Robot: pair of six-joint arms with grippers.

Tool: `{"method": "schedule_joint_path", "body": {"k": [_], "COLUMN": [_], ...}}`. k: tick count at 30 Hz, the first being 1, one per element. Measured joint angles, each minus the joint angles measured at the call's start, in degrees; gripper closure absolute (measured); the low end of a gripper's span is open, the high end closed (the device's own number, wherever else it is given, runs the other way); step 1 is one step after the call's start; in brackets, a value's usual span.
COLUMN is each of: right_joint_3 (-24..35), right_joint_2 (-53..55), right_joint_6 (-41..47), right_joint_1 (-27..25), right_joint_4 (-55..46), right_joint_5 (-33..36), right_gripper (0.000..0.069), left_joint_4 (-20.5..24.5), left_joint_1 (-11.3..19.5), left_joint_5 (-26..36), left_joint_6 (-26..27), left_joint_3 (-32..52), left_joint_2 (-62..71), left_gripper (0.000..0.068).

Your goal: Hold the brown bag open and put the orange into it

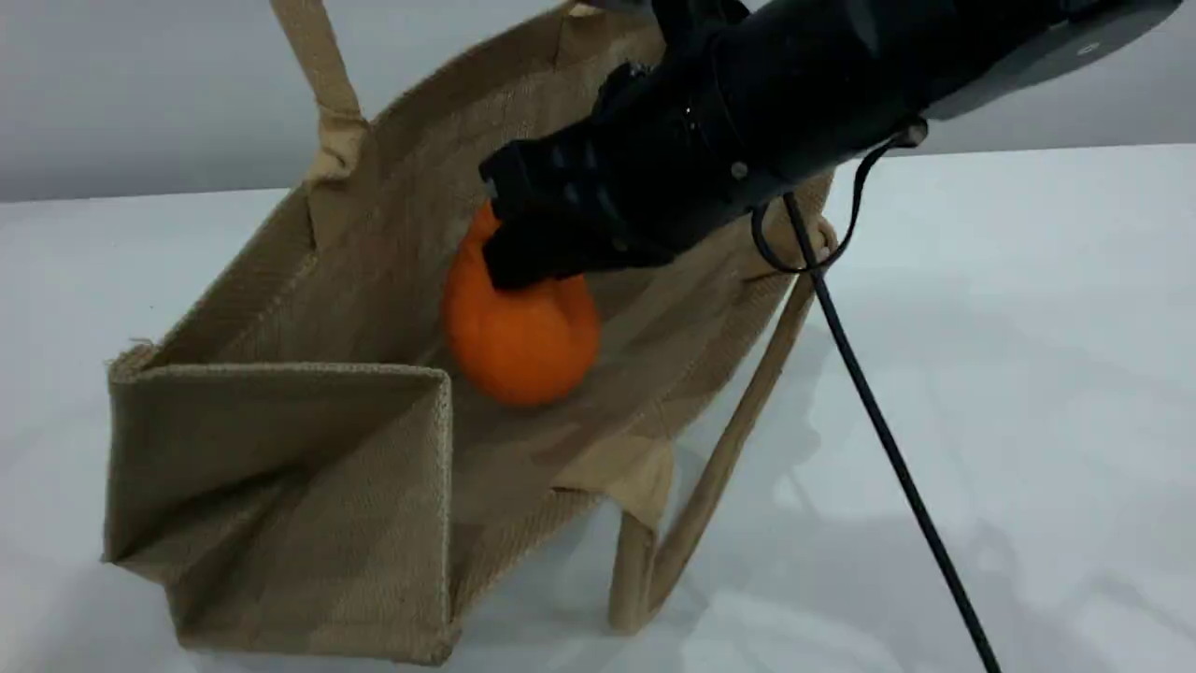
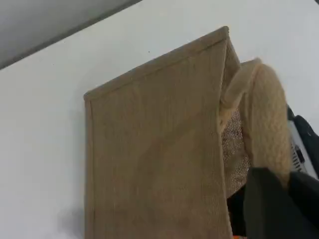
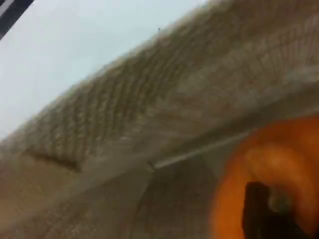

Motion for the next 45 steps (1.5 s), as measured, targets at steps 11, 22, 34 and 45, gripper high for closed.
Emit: {"method": "schedule_joint_path", "body": {"k": [11,22,34,45], "right_joint_3": [0.1,0.2,0.2,0.2], "right_joint_2": [-2.3,-15.2,-29.4,-38.0], "right_joint_6": [0.0,17.9,53.0,76.0], "right_joint_1": [0.0,-1.8,-2.0,-8.7], "right_joint_4": [0.1,-21.9,-60.7,-86.0], "right_joint_5": [-0.1,-0.6,6.8,18.6], "right_gripper": [0.0209,0.0164,0.0164,0.0164], "left_joint_4": [0.2,-0.1,0.0,3.2], "left_joint_1": [0.0,0.0,-2.1,-2.6], "left_joint_5": [-0.4,-3.2,-5.6,-13.3], "left_joint_6": [0.3,0.4,0.7,0.2], "left_joint_3": [0.0,0.5,0.7,9.3], "left_joint_2": [0.6,5.0,11.6,13.7], "left_gripper": [0.0601,0.0601,0.0601,0.0601]}}
